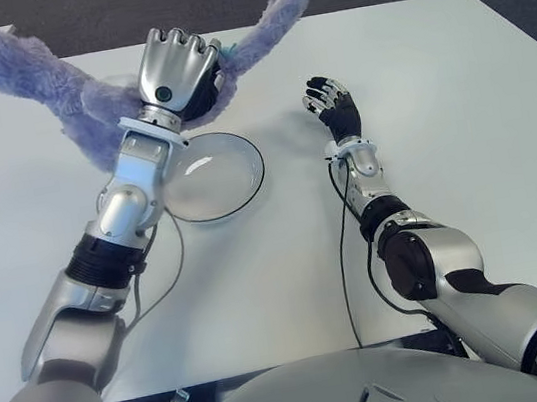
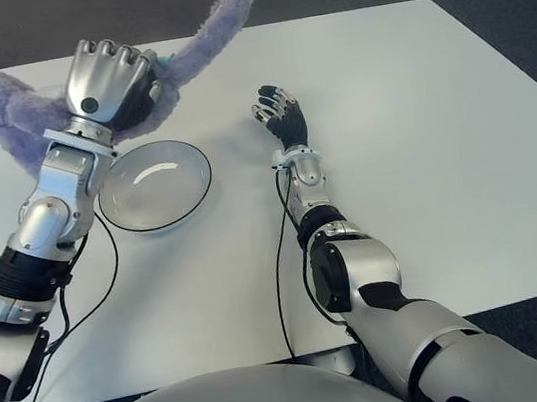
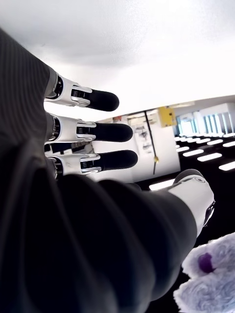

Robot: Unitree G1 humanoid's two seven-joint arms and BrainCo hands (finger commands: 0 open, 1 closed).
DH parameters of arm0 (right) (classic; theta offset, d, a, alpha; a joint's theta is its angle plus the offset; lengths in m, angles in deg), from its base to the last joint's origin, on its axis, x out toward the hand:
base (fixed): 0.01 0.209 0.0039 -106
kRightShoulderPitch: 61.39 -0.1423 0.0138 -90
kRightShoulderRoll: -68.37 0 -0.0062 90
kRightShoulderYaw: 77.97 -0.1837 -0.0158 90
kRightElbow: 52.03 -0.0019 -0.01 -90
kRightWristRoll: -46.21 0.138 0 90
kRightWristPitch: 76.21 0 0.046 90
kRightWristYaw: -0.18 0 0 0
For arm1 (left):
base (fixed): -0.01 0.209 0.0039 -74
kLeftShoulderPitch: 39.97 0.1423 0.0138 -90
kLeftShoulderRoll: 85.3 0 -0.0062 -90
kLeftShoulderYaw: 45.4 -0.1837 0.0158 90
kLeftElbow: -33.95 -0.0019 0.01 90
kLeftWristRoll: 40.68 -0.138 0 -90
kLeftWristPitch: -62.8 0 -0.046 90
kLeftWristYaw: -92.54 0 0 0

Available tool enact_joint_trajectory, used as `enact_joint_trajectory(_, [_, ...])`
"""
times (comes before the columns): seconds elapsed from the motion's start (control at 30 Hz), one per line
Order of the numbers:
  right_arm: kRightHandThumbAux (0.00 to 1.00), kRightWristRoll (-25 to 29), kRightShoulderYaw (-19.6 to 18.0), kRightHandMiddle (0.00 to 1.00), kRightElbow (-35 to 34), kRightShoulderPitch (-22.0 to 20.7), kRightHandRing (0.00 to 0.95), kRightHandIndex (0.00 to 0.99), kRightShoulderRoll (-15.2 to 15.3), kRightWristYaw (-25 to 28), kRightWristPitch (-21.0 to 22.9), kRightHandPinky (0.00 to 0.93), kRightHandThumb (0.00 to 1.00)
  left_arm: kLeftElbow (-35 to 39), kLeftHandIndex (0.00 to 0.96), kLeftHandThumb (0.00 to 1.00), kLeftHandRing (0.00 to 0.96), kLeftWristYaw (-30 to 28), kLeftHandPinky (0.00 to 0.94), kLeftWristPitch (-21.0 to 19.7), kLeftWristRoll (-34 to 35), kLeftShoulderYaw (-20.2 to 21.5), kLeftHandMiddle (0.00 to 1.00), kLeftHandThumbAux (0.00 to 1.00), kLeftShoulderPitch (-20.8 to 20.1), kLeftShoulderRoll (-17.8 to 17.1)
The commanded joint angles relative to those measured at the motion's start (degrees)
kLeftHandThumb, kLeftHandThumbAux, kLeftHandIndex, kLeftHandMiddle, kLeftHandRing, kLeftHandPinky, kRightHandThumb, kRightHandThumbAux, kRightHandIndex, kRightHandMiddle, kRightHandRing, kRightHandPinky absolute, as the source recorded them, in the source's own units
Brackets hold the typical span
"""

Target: Put the doll into the plate.

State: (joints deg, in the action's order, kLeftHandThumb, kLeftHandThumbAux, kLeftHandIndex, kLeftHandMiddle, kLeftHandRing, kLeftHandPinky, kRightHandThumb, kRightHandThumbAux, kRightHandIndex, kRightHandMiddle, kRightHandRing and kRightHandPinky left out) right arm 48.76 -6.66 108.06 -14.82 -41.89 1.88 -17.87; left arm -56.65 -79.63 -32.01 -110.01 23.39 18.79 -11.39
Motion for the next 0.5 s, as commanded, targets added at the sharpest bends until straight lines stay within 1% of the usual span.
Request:
enact_joint_trajectory(0.03, [0.903,1.12,-1.22,0.227,7.42,13.22,0.181,0.242,-4.9,-0.43,4.04,0.159,0.41,-2.05,0.442,0.735,0.828,2.49,0.848,0.58,0.34,-0.95,0.826,0.698,-1.36,2.85])
enact_joint_trajectory(0.23, [0.912,1.12,-1.21,0.23,7.37,13.34,0.185,0.242,-4.92,-0.19,3.56,0.17,0.406,-2.68,0.442,0.734,0.824,3.45,0.843,-0.12,0.09,-1.07,0.822,0.698,-1.08,4.96])
enact_joint_trajectory(0.4, [0.913,1.19,-1.29,0.232,7.36,13.39,0.189,0.252,-4.9,0.0,3.5,0.175,0.414,-3.0,0.442,0.735,0.822,4.49,0.839,-0.01,0.25,-0.85,0.82,0.697,-0.82,5.97])
enact_joint_trajectory(0.5, [0.912,1.39,-1.46,0.23,7.34,13.44,0.189,0.254,-4.91,0.16,3.45,0.175,0.419,-3.28,0.442,0.737,0.82,5.91,0.837,-0.46,1.12,-0.55,0.818,0.697,0.16,7.67])
